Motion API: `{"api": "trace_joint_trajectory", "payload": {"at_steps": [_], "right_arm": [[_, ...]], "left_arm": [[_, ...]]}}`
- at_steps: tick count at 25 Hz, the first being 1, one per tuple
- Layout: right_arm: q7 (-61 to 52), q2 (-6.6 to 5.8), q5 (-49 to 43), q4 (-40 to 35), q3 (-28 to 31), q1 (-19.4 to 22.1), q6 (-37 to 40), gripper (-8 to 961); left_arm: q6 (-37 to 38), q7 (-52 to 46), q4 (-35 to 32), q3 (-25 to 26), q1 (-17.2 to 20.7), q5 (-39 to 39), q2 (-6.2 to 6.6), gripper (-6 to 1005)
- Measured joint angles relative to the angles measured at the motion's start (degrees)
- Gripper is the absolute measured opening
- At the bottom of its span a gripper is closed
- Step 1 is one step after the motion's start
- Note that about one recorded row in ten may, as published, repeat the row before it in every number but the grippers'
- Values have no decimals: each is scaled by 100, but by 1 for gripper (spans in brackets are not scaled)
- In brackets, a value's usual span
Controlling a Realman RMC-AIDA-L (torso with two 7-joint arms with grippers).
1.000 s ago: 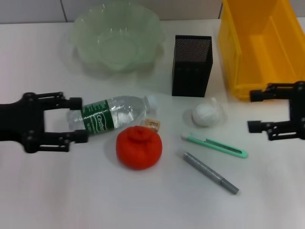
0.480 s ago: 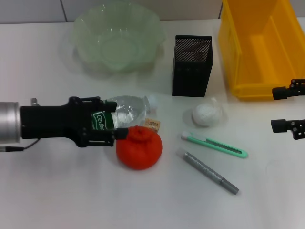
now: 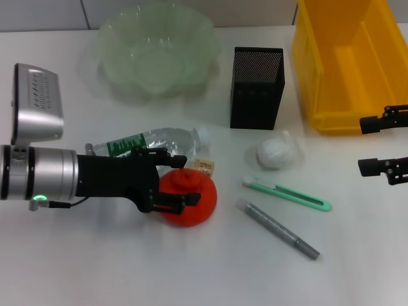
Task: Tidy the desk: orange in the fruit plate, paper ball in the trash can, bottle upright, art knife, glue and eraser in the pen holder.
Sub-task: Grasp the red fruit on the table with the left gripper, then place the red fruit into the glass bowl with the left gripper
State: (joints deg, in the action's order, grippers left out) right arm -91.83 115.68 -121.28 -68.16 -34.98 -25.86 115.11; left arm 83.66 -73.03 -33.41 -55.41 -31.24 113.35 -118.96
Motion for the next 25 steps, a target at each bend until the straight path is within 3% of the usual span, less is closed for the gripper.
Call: {"api": "trace_joint_trajectory", "payload": {"at_steps": [7,16,25], "right_arm": [[-40,26,-2,-7,0,-63,-3,770],[-47,35,-49,24,-17,-95,-51,770],[-15,84,-90,47,6,-32,-76,770]], "left_arm": [[-464,33,19,-655,-13,-137,2,689],[-476,25,-5,-648,37,-277,35,667],[-351,-231,-119,-628,60,-300,51,379]]}}
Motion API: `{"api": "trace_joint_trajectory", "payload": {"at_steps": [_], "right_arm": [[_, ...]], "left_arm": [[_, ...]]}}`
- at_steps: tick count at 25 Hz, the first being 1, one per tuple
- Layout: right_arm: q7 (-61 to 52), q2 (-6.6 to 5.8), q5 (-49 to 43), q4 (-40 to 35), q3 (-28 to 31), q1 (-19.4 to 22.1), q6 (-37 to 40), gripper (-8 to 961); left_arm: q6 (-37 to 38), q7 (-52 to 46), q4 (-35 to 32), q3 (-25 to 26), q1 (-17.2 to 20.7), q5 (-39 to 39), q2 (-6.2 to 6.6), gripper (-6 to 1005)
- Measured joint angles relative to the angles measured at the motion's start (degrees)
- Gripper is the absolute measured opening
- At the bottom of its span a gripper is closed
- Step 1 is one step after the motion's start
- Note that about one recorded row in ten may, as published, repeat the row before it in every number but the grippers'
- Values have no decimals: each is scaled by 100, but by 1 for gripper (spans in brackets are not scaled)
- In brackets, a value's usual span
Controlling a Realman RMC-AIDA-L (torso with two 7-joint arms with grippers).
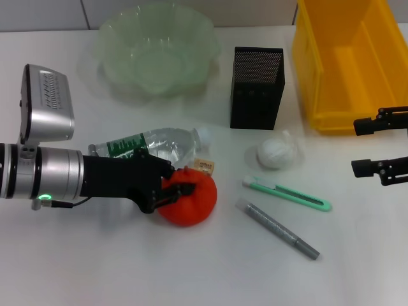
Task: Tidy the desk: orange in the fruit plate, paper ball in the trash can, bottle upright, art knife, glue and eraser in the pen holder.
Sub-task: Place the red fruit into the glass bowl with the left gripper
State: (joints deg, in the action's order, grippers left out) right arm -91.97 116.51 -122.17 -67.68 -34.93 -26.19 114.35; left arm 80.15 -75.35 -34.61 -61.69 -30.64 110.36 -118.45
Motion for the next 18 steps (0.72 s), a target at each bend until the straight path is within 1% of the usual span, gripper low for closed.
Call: {"api": "trace_joint_trajectory", "payload": {"at_steps": [4,5,6,7,8,9,10,11,13,15,16,17,18], "right_arm": [[17,11,0,-1,13,23,-2,770],[18,14,-4,0,18,31,-9,771],[17,15,-42,0,24,45,-38,771],[17,15,-42,0,24,45,-38,771],[5,16,-79,-5,26,51,-61,771],[-36,18,-126,-14,24,53,-96,771],[-101,21,-175,-32,10,54,-135,771],[-217,26,-280,-57,-15,44,-186,771],[-269,30,-345,-68,-22,29,-201,771],[-331,46,-469,-76,-24,0,-204,771],[-370,77,-559,-101,-24,-19,-204,771],[-377,96,-592,-120,-24,-21,-204,771],[-385,112,-622,-139,-24,-22,-204,771]], "left_arm": [[221,-247,-347,18,134,-99,0,260],[362,-411,-590,45,215,-211,2,244],[568,-742,-1047,101,339,-394,11,228],[568,-742,-1047,101,339,-394,11,213],[640,-981,-1404,160,404,-468,13,197],[665,-1075,-1557,185,432,-498,16,181],[674,-1307,-1881,289,459,-524,16,175],[581,-1680,-2312,503,432,-539,18,168],[493,-1779,-2375,585,380,-537,20,156],[182,-1958,-2429,789,193,-501,27,143],[-188,-2065,-2322,902,-24,-444,33,132],[-374,-2123,-2252,921,-127,-413,33,121],[-374,-2123,-2252,921,-127,-413,33,110]]}}
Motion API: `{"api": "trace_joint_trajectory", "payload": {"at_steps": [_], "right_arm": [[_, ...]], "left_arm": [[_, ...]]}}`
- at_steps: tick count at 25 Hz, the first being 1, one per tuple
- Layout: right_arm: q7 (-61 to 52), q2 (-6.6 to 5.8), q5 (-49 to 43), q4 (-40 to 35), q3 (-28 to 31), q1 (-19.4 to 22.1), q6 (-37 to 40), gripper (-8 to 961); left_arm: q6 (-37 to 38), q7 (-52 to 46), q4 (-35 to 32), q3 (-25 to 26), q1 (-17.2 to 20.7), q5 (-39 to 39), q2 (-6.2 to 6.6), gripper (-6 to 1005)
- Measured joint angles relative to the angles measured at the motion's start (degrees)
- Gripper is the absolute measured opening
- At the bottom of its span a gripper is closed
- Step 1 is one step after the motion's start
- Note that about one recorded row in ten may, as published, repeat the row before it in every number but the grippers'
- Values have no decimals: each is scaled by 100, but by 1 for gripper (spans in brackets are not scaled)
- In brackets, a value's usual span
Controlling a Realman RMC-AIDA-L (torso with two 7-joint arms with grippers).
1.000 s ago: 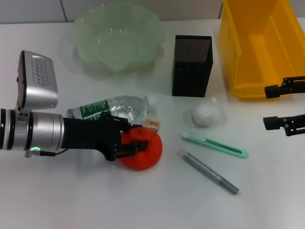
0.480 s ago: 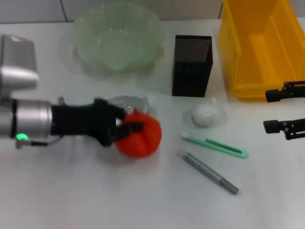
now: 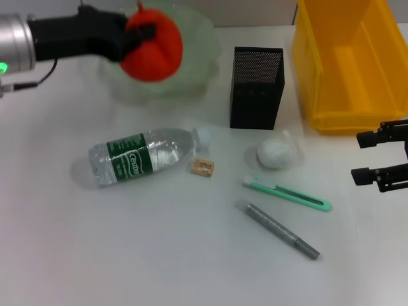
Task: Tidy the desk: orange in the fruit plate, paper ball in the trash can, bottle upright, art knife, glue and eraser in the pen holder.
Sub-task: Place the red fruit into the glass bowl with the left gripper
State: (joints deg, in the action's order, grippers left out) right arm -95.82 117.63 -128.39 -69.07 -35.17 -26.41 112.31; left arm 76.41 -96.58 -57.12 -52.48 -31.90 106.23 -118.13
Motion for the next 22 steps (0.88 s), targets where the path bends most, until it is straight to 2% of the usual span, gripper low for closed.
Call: {"api": "trace_joint_trajectory", "payload": {"at_steps": [1,2,3,6,7,9,10,12,16,22], "right_arm": [[-7,13,-29,-20,2,0,-1,771],[-7,13,-29,-20,2,0,-1,771],[-24,44,-83,-66,1,-1,1,771],[-44,61,-117,-96,2,5,8,770],[-56,66,-120,-103,2,10,14,770],[-74,71,-122,-108,2,18,20,770],[-77,74,-123,-110,2,21,22,770],[-80,75,-124,-114,2,28,20,770],[-95,76,-175,-130,2,23,40,771],[-99,76,-196,-133,2,-10,8,770]], "left_arm": [[-397,-99,179,-6,-204,45,0,99],[-397,-99,179,-6,-204,45,0,95],[-756,-152,400,-31,-429,89,0,91],[-1009,-209,556,-36,-582,167,0,78],[-1362,-309,779,-44,-820,296,-1,74],[-1362,-309,779,-44,-820,296,-1,65],[-1999,-496,1093,-39,-1203,620,-13,61],[-2428,-619,1224,-22,-1386,844,-29,60],[-2975,-832,1272,-48,-1481,971,-38,58],[-3142,-837,1294,-50,-1466,993,-26,142]]}}
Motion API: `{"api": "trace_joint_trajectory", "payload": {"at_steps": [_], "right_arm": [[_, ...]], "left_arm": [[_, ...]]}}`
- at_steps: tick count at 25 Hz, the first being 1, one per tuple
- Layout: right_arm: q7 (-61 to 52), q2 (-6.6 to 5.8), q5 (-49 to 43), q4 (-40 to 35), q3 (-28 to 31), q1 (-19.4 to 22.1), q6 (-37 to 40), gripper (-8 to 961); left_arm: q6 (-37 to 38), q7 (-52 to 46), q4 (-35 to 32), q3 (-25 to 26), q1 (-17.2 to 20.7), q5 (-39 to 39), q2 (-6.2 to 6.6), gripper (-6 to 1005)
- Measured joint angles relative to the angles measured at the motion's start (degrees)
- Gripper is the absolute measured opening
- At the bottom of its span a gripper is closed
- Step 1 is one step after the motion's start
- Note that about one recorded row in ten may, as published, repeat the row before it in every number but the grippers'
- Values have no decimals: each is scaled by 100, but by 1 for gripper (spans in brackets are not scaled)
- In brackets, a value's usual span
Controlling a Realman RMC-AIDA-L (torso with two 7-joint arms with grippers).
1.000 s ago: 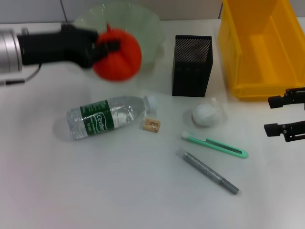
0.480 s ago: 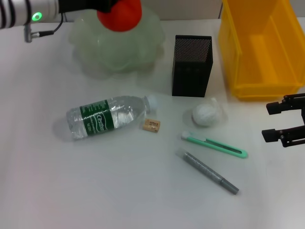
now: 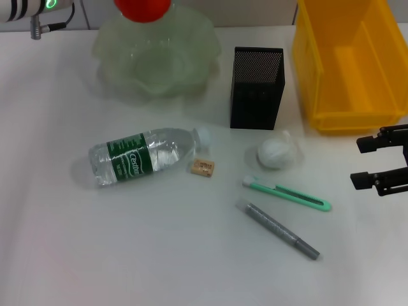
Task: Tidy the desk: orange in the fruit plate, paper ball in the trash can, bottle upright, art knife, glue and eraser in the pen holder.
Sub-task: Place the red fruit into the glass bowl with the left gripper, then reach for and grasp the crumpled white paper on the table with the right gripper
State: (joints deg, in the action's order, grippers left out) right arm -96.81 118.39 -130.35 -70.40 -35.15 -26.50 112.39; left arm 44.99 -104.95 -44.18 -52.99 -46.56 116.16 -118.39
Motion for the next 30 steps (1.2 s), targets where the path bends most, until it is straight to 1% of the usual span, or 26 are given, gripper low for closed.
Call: {"api": "trace_joint_trajectory", "payload": {"at_steps": [5,8,9,10,11,12,15,16,17,18,19,20,21,23,24,26,27,30], "right_arm": [[-117,0,-14,-18,0,-97,-7,770],[-330,4,-47,-117,-21,-184,-69,770],[-612,29,-110,-322,-178,-254,-123,770],[-612,29,-110,-322,-178,-254,-123,770],[-1020,45,-168,-618,-503,-317,-205,770],[-1020,45,-168,-618,-503,-317,-205,770],[-1825,53,-367,-1104,-1277,-447,-426,770],[-2304,57,-640,-1281,-1738,-603,-572,770],[-2304,57,-640,-1281,-1738,-603,-572,770],[-2490,56,-769,-1304,-1935,-700,-614,770],[-2701,55,-936,-1305,-2146,-823,-655,771],[-2873,52,-1073,-1278,-2307,-964,-679,771],[-3011,51,-1188,-1235,-2426,-1075,-700,771],[-3269,51,-1409,-1137,-2651,-1288,-775,771],[-3405,52,-1513,-1091,-2781,-1376,-844,771],[-3643,55,-1641,-1003,-3086,-1489,-1037,771],[-3742,55,-1682,-959,-3228,-1527,-1146,771],[-4025,61,-1811,-664,-3749,-1662,-1548,771]], "left_arm": [[122,24,5,-1,50,2,12,346],[405,120,-3,29,112,-14,18,523],[632,196,-65,54,172,-74,20,582],[857,264,-133,66,238,-151,24,610],[1061,335,-206,75,301,-231,25,638],[1316,431,-298,77,387,-356,29,666],[2353,818,-656,78,758,-828,42,750],[2885,967,-854,79,966,-1029,44,778],[2885,967,-854,79,966,-1029,44,806],[3533,1101,-1130,78,1270,-1258,44,834],[3852,1146,-1262,79,1426,-1365,44,839],[3852,1146,-1262,79,1426,-1365,44,845],[4003,1164,-1327,78,1514,-1407,42,850],[4913,1356,-1684,76,2010,-1770,29,861],[5090,1428,-1748,64,2132,-1865,23,861],[5634,1670,-1889,35,2508,-2104,24,860],[5634,1670,-1889,35,2508,-2104,24,860],[6102,1956,-1837,51,2726,-2110,31,860]]}}
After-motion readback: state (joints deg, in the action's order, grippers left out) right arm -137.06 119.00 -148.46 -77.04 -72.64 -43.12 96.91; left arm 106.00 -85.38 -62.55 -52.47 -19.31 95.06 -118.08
